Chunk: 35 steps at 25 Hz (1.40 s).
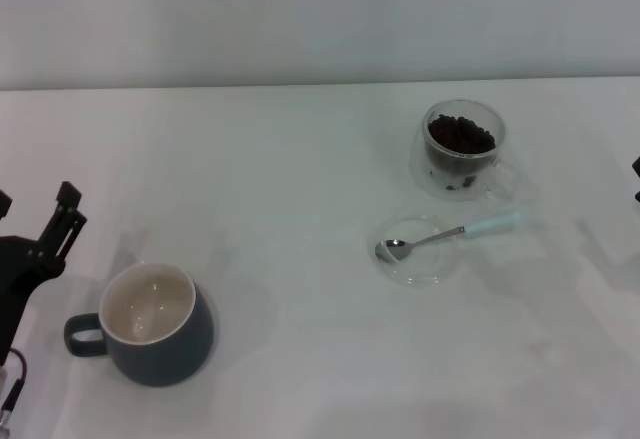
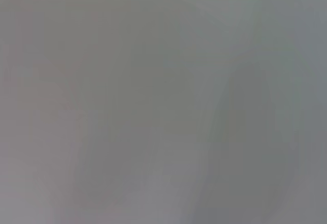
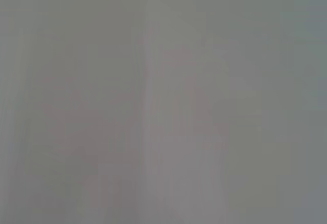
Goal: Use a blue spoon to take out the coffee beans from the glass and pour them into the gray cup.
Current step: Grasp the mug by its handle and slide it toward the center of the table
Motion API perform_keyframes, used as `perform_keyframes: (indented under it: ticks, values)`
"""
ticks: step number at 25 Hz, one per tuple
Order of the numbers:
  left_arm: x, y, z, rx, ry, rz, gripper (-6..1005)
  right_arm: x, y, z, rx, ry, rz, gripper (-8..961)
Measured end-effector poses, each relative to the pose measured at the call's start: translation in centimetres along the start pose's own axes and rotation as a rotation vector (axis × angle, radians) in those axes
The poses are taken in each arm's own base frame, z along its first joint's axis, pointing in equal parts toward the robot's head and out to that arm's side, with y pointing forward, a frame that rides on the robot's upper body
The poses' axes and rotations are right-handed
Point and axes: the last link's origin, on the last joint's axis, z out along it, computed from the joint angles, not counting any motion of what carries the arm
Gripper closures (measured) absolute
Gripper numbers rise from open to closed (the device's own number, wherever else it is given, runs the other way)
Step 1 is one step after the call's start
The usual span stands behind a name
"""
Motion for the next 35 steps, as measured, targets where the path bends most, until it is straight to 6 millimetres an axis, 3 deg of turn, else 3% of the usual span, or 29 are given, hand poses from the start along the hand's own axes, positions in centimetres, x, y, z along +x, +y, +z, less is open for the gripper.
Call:
perform_keyframes:
  ticks: [5,16,24,35]
  values:
    - [0.1,-0.5,-1.1,0.019,0.012,-0.075,107,0.1,0.1,-0.2,-0.002,0.005,0.001,79]
    - [-0.1,-0.9,-2.3,0.036,0.012,-0.067,108,0.1,-0.2,-0.2,0.011,0.009,-0.003,79]
    - [0.6,-2.2,-6.4,0.026,0.047,0.004,110,0.0,-0.6,0.3,0.034,-0.002,0.000,80]
    - [-0.3,-2.6,-11.2,-0.089,-0.069,0.137,112,0.0,-0.5,0.6,0.031,-0.001,0.000,80]
